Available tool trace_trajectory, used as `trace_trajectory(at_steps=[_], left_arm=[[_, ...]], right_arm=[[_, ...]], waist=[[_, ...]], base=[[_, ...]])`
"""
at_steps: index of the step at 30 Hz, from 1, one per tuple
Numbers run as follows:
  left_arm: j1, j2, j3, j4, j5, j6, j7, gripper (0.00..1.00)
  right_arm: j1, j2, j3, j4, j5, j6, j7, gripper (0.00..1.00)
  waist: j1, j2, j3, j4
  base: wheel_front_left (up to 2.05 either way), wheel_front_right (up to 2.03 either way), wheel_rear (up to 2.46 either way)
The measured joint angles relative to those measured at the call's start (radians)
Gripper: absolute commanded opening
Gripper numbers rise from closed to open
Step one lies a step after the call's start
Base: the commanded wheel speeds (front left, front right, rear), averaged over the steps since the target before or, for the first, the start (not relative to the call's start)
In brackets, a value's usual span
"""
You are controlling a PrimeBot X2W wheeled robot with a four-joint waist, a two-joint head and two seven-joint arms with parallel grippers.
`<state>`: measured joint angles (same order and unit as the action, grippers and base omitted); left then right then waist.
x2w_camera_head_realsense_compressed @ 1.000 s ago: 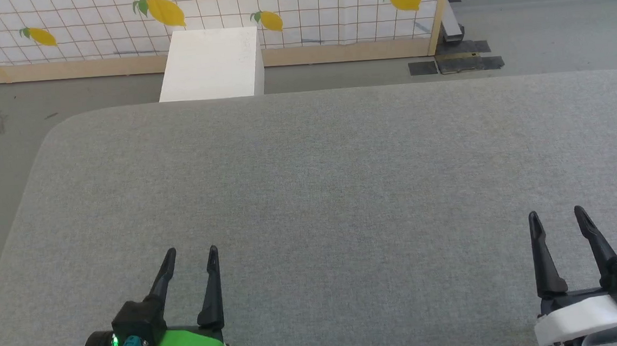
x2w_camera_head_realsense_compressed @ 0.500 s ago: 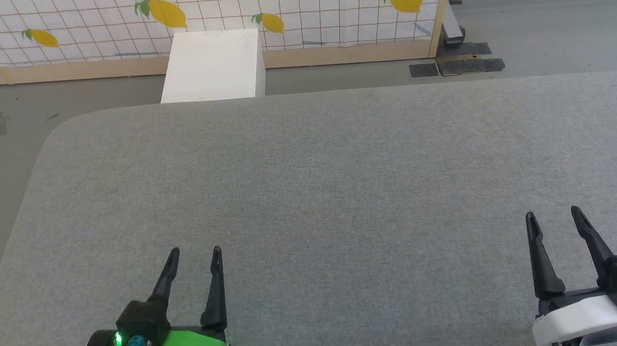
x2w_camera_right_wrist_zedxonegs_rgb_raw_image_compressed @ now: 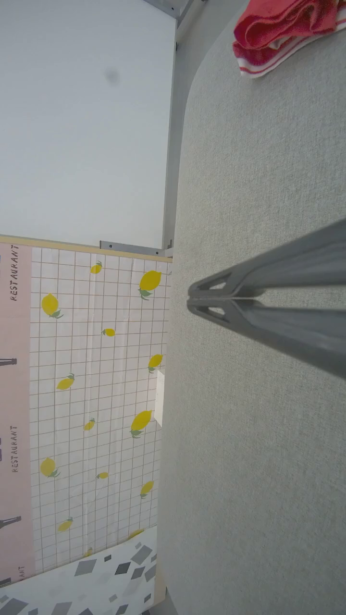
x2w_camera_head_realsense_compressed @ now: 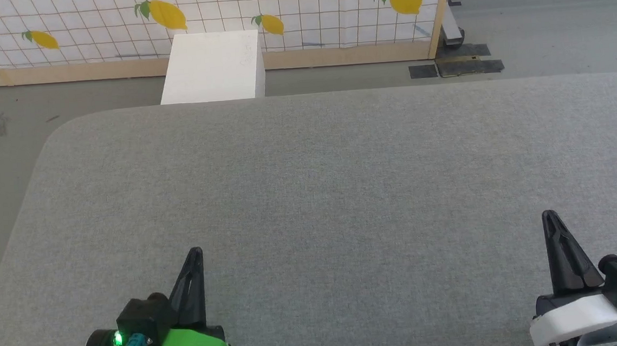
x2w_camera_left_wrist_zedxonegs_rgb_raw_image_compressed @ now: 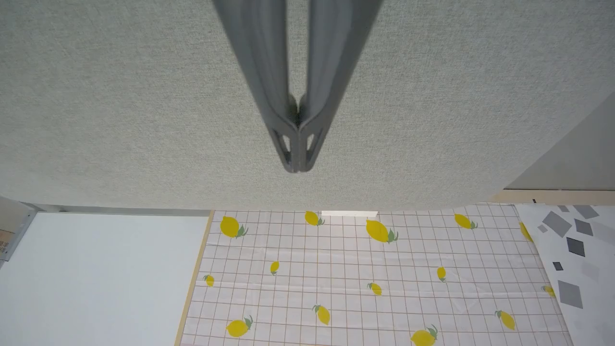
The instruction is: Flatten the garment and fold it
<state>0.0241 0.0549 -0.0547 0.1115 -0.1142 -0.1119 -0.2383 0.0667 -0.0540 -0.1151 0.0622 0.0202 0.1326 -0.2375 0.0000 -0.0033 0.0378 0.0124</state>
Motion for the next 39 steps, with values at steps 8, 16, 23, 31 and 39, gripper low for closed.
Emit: trace_trajectory(at_steps=[8, 16, 23, 31, 39], left_arm=[[0.000, 0.000, 0.005, -0.010, 0.008, 0.012, 0.019, 0.00], [0.000, 0.000, 0.008, -0.018, 0.013, 0.018, 0.038, 0.00], [-0.001, 0.000, 0.010, -0.023, 0.020, 0.025, 0.052, 0.00], [-0.001, 0.000, 0.013, -0.030, 0.027, 0.034, 0.069, 0.00], [-0.002, 0.000, 0.016, -0.037, 0.033, 0.039, 0.083, 0.00]], right_arm=[[-0.001, 0.000, 0.010, -0.003, -0.002, 0.000, 0.019, 0.00], [-0.003, 0.000, 0.017, -0.007, -0.003, 0.000, 0.036, 0.00], [-0.004, 0.000, 0.024, -0.011, -0.003, 0.000, 0.053, 0.00], [-0.006, 0.000, 0.032, -0.015, -0.003, 0.000, 0.068, 0.00], [-0.009, 0.000, 0.040, -0.018, -0.003, 0.000, 0.081, 0.00]], waist=[[0.0000, 0.0000, -0.003, -0.001], [0.0000, 0.0000, -0.006, -0.002], [0.0000, 0.0000, -0.008, -0.003], [0.0000, 0.0000, -0.011, -0.004], [0.0000, 0.0001, -0.013, -0.004]], base=[[0.00, 0.00, 0.00], [0.00, 0.00, 0.00], [0.00, 0.00, 0.00], [0.00, 0.00, 0.00], [0.00, 0.00, 0.00]])
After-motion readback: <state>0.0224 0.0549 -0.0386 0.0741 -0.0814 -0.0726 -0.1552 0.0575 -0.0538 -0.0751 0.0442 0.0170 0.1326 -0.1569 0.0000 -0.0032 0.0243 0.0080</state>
